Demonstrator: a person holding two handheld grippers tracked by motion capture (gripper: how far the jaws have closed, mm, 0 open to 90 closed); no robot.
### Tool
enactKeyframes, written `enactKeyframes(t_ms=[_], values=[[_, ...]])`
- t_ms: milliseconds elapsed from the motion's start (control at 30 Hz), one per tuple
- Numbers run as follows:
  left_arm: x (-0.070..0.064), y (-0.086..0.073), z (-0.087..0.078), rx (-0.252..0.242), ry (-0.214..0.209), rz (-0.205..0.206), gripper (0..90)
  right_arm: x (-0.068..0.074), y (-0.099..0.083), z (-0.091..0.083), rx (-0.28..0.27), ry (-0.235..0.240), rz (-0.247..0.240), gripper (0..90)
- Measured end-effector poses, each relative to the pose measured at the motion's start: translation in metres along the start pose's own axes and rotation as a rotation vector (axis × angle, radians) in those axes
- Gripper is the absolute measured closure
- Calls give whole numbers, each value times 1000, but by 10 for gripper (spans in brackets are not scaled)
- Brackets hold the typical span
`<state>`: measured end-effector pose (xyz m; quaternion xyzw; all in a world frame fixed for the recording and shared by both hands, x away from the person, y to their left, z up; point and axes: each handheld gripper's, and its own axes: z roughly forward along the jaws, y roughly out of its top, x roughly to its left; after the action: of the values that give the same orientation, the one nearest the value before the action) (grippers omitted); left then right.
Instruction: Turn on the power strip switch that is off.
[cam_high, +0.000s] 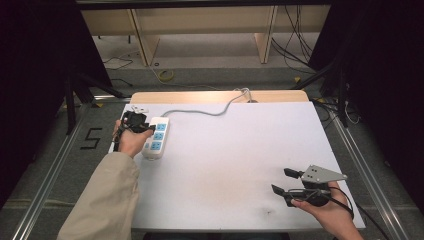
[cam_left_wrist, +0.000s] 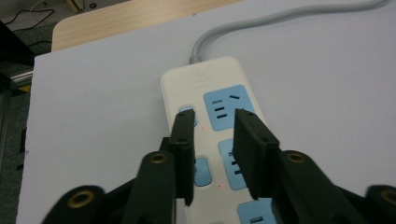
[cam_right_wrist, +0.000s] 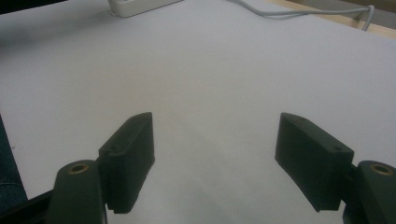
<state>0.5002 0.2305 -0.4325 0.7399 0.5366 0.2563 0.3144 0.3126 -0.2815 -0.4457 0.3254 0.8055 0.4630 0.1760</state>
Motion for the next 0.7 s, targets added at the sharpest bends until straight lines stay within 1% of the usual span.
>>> enactKeyframes(t_ms=[67, 100, 133, 233, 333, 367, 433, 467, 567, 667, 700], values=[[-1, 0, -3, -16, -24, -24, 574, 0, 0, 0, 0, 1, 0, 286], [-2, 0, -5, -23, -28, -31, 547, 0, 0, 0, 0, 1, 0, 286], [-2, 0, -7, -27, -31, -27, 517, 0, 0, 0, 0, 2, 0, 286], [-6, 0, -13, -42, -52, -37, 416, 0, 0, 0, 1, 1, -1, 286], [-11, -2, -20, -66, -81, -22, 372, 0, 0, 0, 3, 2, -2, 286], [-13, -2, -23, -83, -95, -28, 365, 0, 0, 0, 3, 2, -2, 285], [-17, -4, -28, -100, -116, -13, 352, 0, 0, 0, 3, 2, -1, 286], [-18, -5, -31, -105, -122, 4, 348, 0, 0, 0, 3, 3, -1, 286], [-25, -10, -38, -117, -141, 33, 328, 0, 0, 0, 5, 4, -3, 285], [-33, -17, -46, -135, -167, 80, 285, 0, 0, 0, 2, 5, -1, 286], [-36, -20, -48, -148, -175, 93, 274, 0, 0, 0, 3, 5, -1, 286]])
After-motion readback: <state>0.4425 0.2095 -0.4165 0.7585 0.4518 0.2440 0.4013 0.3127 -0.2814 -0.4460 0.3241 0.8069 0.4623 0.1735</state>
